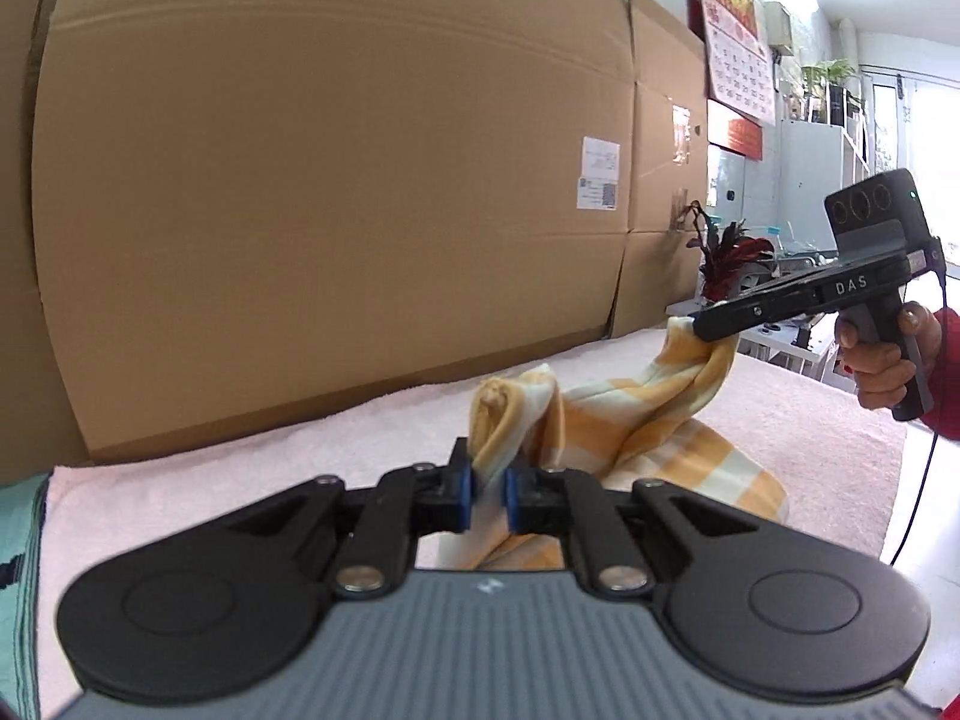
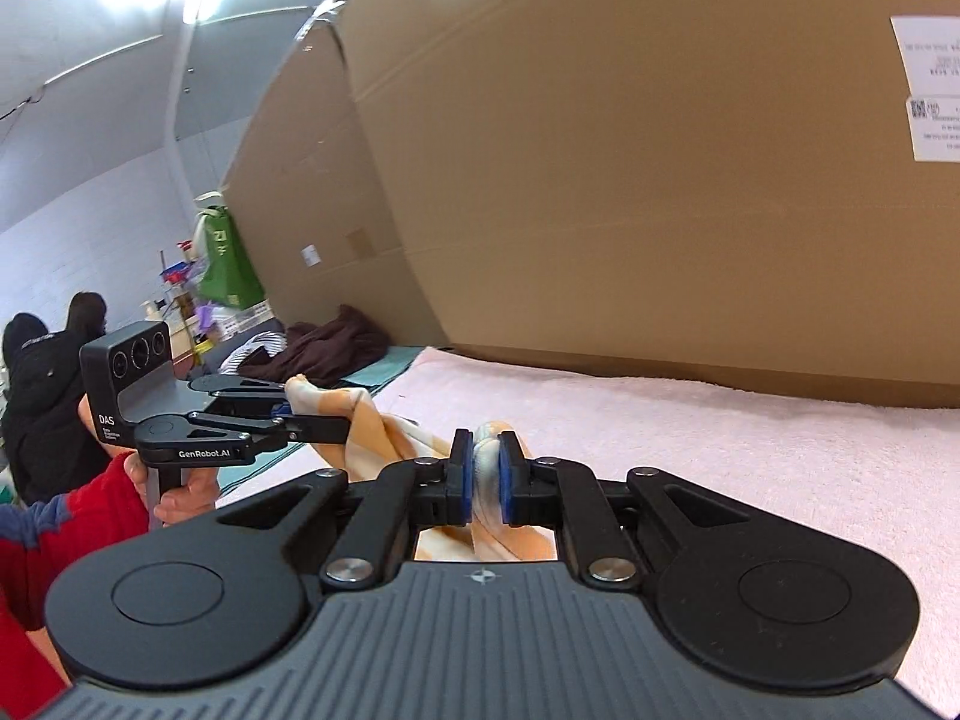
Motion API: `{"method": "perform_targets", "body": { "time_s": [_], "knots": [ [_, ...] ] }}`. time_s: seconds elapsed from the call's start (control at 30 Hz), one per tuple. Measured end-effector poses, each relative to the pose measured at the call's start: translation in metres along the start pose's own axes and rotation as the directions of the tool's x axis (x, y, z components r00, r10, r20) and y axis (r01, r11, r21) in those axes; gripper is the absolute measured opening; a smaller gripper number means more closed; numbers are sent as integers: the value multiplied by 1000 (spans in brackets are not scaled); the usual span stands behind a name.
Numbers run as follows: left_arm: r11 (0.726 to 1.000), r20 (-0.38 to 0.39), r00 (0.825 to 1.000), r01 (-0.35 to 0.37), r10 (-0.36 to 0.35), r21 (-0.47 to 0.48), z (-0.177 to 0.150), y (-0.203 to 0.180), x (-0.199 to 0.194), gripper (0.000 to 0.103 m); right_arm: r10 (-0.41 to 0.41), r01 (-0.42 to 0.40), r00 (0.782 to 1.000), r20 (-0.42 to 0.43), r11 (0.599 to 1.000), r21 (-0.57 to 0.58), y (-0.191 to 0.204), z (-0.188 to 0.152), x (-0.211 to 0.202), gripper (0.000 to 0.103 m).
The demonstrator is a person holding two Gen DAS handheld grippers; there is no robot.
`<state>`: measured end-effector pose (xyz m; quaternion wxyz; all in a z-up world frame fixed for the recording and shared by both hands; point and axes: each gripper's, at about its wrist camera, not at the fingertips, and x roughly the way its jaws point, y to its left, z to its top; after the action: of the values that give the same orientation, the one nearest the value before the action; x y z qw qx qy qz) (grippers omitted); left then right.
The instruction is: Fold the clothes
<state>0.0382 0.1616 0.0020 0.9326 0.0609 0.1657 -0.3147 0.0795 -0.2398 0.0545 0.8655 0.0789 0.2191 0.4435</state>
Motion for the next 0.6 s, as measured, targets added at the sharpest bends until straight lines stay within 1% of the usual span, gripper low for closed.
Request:
{"method": "perform_targets", "body": {
  "time_s": [0.03, 0.13, 0.23, 0.37, 0.47, 0.57, 0.6],
  "knots": [
    [1000, 1, 1000, 6, -6, 16, -3, -8, -4, 8, 4, -4, 1000, -5, 1000, -10, 3, -2, -3, 9],
    [999, -51, 999, 13, -11, 49, -16, -23, -8, 8, 35, -37, 999, -40, 998, -46, 14, -10, -7, 9],
    [991, -89, 996, -14, 26, 133, -34, -37, -10, 9, 22, -34, 994, -112, 994, -103, 28, -21, -3, 10],
    [973, -129, 990, -31, 61, 229, -53, -46, -14, 9, -21, -30, 974, -227, 976, -216, 43, -40, 5, 10],
    [963, -129, 989, -30, 67, 269, -58, -53, -14, 9, -40, -49, 952, -305, 959, -281, 52, -54, 14, 12],
    [962, -129, 989, -38, 76, 272, -56, -55, -11, 9, -31, -55, 950, -310, 962, -266, 56, -55, 9, 15],
    [961, -127, 989, -40, 77, 274, -56, -55, -10, 9, -25, -60, 949, -314, 965, -257, 57, -54, 7, 20]
  ]
}}
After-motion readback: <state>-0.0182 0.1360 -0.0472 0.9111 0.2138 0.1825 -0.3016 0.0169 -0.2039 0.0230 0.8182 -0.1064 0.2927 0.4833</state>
